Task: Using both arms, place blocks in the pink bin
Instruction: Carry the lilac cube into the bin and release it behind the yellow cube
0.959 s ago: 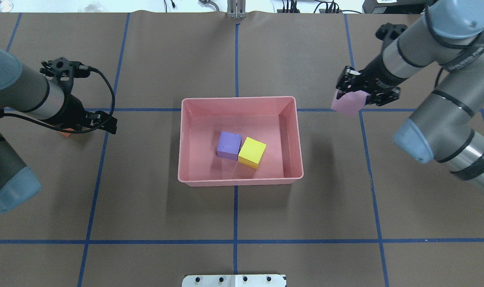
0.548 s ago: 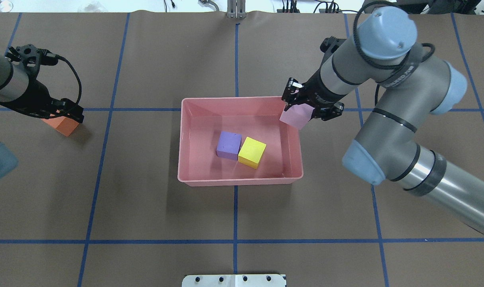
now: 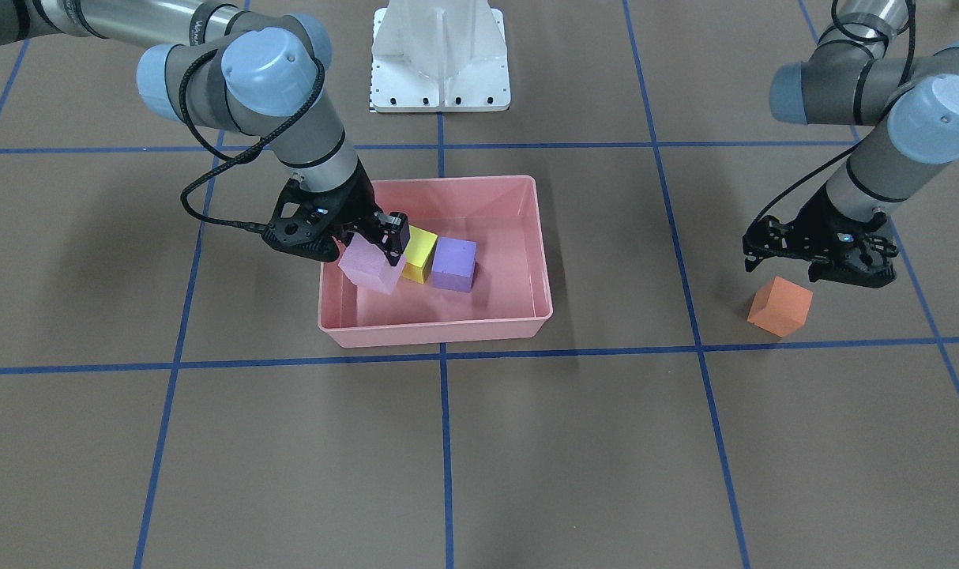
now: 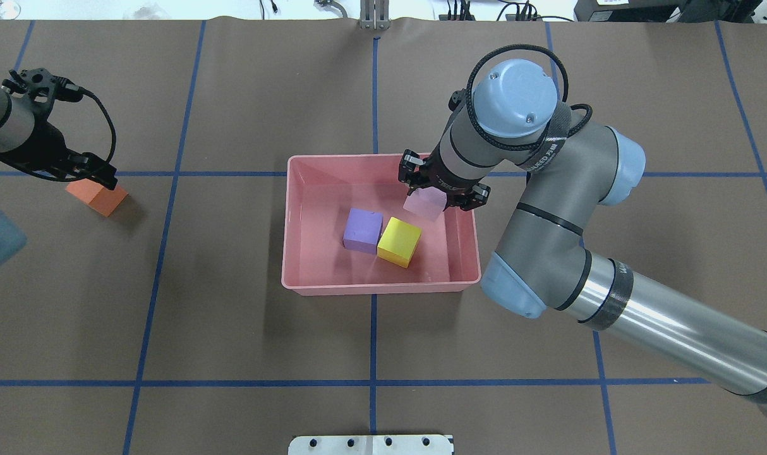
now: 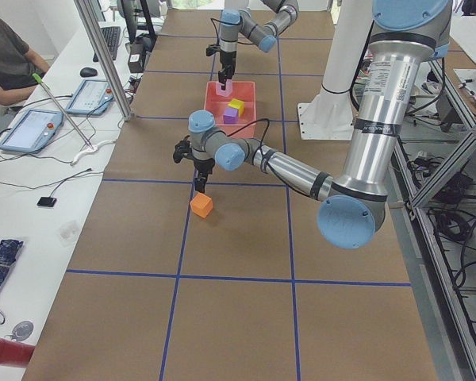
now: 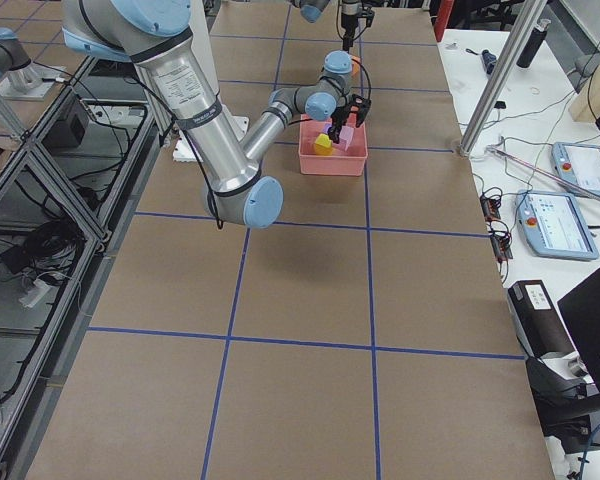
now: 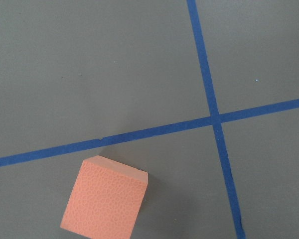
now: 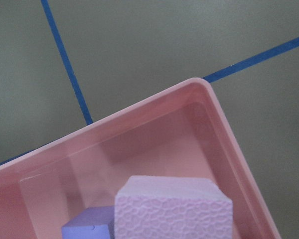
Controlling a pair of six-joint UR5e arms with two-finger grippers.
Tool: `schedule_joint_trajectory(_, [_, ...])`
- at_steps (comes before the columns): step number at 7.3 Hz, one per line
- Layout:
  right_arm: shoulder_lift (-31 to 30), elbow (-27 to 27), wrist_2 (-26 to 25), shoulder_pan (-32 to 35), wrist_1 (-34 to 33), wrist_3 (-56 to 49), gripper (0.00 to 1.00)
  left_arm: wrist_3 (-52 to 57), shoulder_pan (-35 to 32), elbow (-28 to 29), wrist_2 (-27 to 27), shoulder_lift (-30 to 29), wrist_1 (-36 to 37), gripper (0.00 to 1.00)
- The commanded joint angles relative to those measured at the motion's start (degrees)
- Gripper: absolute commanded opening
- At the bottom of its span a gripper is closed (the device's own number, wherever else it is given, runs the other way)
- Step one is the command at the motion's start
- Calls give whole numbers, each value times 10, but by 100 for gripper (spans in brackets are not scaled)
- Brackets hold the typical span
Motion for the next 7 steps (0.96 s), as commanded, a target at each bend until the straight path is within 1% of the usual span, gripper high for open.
schedule_joint_trajectory(1, [-1, 4, -2, -2, -1, 0, 0, 29, -1, 7, 1, -2, -1, 99])
schedule_joint_trajectory(2, [-2, -2, -3, -2, 0, 1, 0, 34, -1, 20, 1, -3, -2, 99])
schedule_joint_trajectory(3, [-4, -3, -4, -2, 0, 0, 0, 41, 0, 47, 3, -13, -28, 99])
schedule_joint_trajectory(4, [-3, -4, -15, -6, -1, 1, 99, 91, -2, 72, 3, -13, -50, 99])
schedule_joint_trajectory(5, [-5, -4, -33, -14, 0, 1, 100, 99, -1, 82, 3, -23, -49, 99])
schedule_joint_trajectory(7, [-8, -3, -34, -14, 0, -2, 100, 103, -1, 86, 3, -29, -48, 99])
